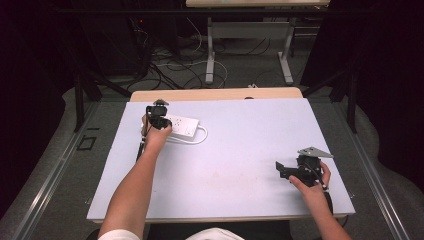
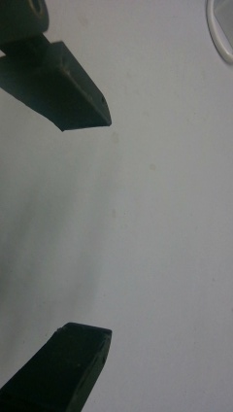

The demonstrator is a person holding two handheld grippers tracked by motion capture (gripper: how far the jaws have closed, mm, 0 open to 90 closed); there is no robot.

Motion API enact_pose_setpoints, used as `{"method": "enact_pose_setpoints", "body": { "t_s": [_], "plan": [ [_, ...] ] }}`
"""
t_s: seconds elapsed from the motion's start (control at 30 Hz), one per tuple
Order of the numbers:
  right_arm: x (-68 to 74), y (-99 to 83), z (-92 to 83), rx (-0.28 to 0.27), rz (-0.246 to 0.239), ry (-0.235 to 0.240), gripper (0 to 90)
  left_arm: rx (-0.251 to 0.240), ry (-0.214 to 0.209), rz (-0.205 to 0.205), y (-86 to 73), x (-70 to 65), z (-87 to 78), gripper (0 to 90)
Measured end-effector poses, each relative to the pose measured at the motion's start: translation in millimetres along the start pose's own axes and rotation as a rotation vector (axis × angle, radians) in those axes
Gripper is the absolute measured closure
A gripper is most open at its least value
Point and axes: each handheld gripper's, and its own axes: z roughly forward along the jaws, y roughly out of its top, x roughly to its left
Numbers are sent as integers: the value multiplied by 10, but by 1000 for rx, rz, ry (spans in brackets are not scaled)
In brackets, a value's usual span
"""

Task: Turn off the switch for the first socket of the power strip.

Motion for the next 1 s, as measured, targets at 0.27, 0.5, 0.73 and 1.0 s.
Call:
{"method": "enact_pose_setpoints", "body": {
  "t_s": [0.27, 0.5, 0.73, 1.0],
  "plan": [
    [2, -2, 5, 0, 1, 1, 30, 0, -7, -2, -5, -5, 9, 900],
    [2, -3, 6, 1, 2, 2, 31, 2, -6, 4, -5, -31, 16, 899],
    [-1, -2, 4, 0, 0, 3, 31, 0, -10, 3, -7, -27, 18, 900],
    [0, -1, 8, 0, 1, 4, 32, -1, -9, 2, -11, -22, 19, 900]
  ]
}}
